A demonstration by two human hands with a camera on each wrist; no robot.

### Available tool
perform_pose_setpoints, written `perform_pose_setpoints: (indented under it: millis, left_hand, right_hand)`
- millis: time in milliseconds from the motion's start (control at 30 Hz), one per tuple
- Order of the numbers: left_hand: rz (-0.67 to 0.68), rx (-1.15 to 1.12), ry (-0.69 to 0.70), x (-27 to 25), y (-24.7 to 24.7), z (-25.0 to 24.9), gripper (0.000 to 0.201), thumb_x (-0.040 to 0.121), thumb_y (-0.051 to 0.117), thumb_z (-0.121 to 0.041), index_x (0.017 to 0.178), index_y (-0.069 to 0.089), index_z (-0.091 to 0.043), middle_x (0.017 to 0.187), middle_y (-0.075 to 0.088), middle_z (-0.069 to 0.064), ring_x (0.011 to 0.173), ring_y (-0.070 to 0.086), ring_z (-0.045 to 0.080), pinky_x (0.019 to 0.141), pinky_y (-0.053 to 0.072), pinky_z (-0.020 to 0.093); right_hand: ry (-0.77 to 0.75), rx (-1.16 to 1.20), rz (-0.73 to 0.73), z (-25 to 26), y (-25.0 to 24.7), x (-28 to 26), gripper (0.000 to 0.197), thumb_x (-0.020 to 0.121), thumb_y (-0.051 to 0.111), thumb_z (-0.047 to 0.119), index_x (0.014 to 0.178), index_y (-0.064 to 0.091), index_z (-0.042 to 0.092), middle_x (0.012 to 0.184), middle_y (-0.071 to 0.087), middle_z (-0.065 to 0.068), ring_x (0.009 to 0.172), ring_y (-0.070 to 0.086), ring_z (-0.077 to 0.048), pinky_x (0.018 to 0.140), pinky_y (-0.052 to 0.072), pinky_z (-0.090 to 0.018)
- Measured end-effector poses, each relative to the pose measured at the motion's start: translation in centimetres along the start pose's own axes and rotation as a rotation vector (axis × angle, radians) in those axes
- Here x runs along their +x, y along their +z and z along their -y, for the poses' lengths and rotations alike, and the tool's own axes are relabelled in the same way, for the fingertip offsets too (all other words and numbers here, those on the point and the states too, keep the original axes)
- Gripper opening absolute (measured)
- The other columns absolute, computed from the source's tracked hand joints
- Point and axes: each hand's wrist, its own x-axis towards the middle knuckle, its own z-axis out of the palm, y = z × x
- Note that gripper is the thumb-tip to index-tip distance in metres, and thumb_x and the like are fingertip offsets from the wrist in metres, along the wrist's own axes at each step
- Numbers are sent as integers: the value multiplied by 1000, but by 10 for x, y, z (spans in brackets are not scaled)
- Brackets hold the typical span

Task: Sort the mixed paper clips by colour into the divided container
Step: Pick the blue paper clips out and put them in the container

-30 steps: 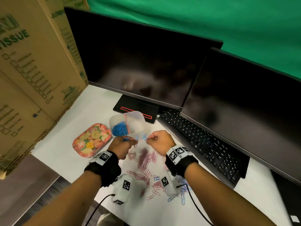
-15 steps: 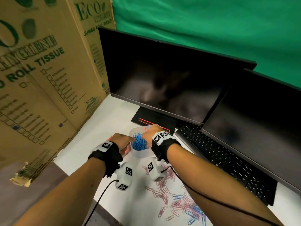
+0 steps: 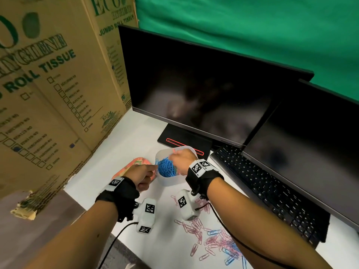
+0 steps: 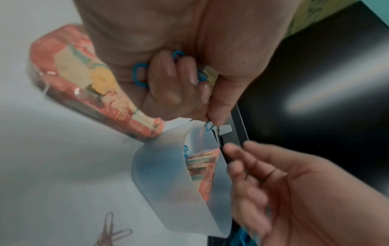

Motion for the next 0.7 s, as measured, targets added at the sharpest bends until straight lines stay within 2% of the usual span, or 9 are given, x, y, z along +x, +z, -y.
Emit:
perform_pose_setpoints:
  millis: [67,133,167,233,300,367,433,500,700]
  left_hand:
    - [17,-40,-7,-4,2,3,37,91,58,-15,64,33,-22,45,23,-8,34,15,7,41,8,13]
    - [31,-61,-10,-11,6,6,36,92,57,-16,65,35,-21,46,24,-8,34,15,6,43,7,16]
    - [34,-68,-11,-14,6,7,34,92,58,-16,65,36,-21,46,24,-8,35,15,6,43,7,17]
    - [36,-75,-9,-18,7,8,31,91,58,-16,66,39,-20,48,25,-8,36,16,6,43,7,18]
    - [43,-74,0,-20,5,9,30,91,58,-17,67,40,-20,52,25,-6,37,16,7,42,7,19]
    - [58,-70,9,-21,6,9,27,91,58,-17,69,42,-19,55,24,-5,39,16,7,42,7,19]
    - [90,-47,17,-21,9,9,22,91,58,-17,73,46,-18,57,24,-5,41,16,7,42,9,19]
    - [134,-27,31,-22,16,11,18,91,58,-18,75,50,-18,57,24,-5,42,17,7,42,9,20]
    - [207,-46,99,-28,31,15,20,90,63,-17,76,48,-18,54,27,-7,42,20,7,38,15,18]
  right_hand:
    - [-7,256,6,7,4,-2,11,88,57,24,82,62,15,66,52,-1,51,43,-14,49,37,-26]
    - [-40,393,-7,14,8,-2,12,91,55,24,95,63,16,68,52,0,54,42,-13,48,35,-25]
    - [-63,424,-5,17,10,-3,14,94,53,23,100,62,15,70,52,-1,58,46,-14,52,39,-26]
    - [-121,374,-26,17,13,-3,20,95,49,22,107,63,15,81,59,-1,80,58,-20,75,48,-31]
    - [-176,225,-83,12,10,-6,26,93,47,25,109,66,16,97,62,0,99,59,-21,92,47,-35]
    - [-145,194,-46,6,3,-14,28,92,50,27,108,67,12,95,64,-2,88,61,-19,81,51,-31]
    - [-54,202,111,3,-2,-26,30,91,56,28,108,66,5,86,64,-7,71,61,-19,65,51,-26]
    - [-3,232,229,-1,-5,-39,28,91,61,24,104,65,-1,77,61,-10,61,59,-19,58,52,-26]
    - [29,504,221,-12,-18,-47,10,89,64,6,92,63,-3,68,57,-12,53,60,-18,54,58,-26]
